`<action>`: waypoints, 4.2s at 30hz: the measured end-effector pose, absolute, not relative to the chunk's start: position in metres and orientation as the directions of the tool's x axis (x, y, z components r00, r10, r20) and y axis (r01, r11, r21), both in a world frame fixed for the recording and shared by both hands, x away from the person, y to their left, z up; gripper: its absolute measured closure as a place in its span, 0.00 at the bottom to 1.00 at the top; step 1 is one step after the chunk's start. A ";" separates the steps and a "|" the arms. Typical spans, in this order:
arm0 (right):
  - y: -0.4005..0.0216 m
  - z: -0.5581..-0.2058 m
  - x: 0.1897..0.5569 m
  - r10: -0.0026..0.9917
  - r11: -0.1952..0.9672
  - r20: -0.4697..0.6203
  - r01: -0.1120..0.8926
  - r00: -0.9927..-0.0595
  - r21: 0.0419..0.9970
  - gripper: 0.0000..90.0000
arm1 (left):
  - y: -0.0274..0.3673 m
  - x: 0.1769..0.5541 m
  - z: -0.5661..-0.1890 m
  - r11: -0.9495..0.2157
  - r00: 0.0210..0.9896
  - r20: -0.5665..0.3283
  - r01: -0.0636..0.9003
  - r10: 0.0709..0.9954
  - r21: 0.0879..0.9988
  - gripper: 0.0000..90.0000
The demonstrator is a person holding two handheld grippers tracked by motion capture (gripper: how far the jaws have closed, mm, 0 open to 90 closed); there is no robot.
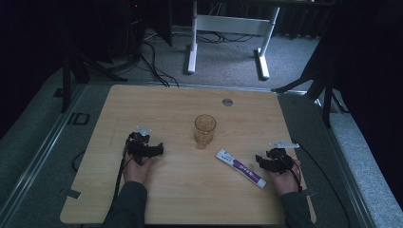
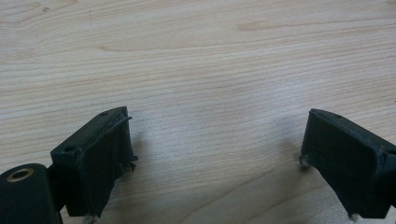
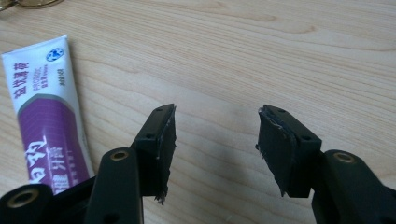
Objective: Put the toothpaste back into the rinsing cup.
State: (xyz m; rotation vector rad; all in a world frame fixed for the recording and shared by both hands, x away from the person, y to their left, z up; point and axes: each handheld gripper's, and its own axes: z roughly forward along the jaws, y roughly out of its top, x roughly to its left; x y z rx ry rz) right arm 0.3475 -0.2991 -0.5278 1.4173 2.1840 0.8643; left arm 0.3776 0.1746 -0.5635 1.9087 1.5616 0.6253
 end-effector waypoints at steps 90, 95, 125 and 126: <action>-0.277 -0.463 0.340 0.794 0.511 -0.022 0.648 -0.607 0.565 0.62 | 0.173 0.377 -0.563 -0.139 0.200 -0.006 0.703 0.980 0.698 0.10; -0.273 -0.462 0.341 0.781 0.533 -0.032 0.640 -0.623 0.553 0.63 | 0.173 0.377 -0.564 -0.138 0.200 -0.007 0.703 0.980 0.698 0.10; -0.251 -0.463 0.350 0.736 0.605 -0.043 0.628 -0.675 0.489 0.63 | 0.173 0.377 -0.563 -0.139 0.200 -0.006 0.703 0.980 0.697 0.10; -0.251 -0.463 0.351 0.735 0.607 -0.043 0.628 -0.677 0.486 0.62 | 0.173 0.377 -0.563 -0.139 0.200 -0.006 0.703 0.980 0.698 0.10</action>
